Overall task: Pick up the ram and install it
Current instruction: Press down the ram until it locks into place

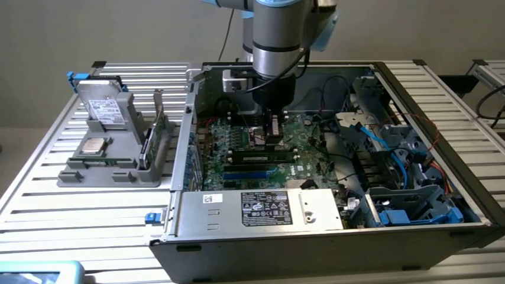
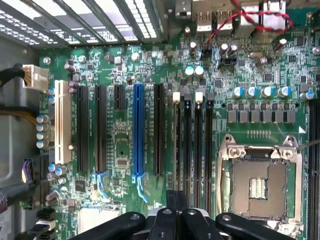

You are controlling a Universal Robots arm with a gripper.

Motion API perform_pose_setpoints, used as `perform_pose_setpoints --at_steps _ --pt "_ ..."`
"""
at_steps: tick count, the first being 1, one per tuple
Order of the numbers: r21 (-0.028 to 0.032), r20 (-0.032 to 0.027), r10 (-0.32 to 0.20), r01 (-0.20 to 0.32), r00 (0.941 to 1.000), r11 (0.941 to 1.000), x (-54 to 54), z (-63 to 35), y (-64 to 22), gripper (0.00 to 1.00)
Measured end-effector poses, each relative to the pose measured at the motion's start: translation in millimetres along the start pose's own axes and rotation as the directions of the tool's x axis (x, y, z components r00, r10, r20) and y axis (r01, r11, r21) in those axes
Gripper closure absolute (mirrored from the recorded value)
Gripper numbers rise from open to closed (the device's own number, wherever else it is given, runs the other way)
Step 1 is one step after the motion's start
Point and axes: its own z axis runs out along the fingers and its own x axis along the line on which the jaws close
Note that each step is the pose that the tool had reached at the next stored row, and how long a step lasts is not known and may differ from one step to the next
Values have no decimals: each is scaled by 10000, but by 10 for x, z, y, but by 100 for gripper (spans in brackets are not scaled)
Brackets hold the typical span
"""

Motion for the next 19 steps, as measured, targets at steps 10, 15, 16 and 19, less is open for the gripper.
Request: perform_pose_setpoints --at_steps 10,15,16,19 --pt "84 15 12 -12 10000 10000 6 3 318 89" --pt "196 18 27 -27 10000 9998 -32 11 318 89" --pt "205 18 26 -26 10000 9998 -32 13 313 89" --pt "209 14 28 -28 10000 9998 -33 21 274 89"
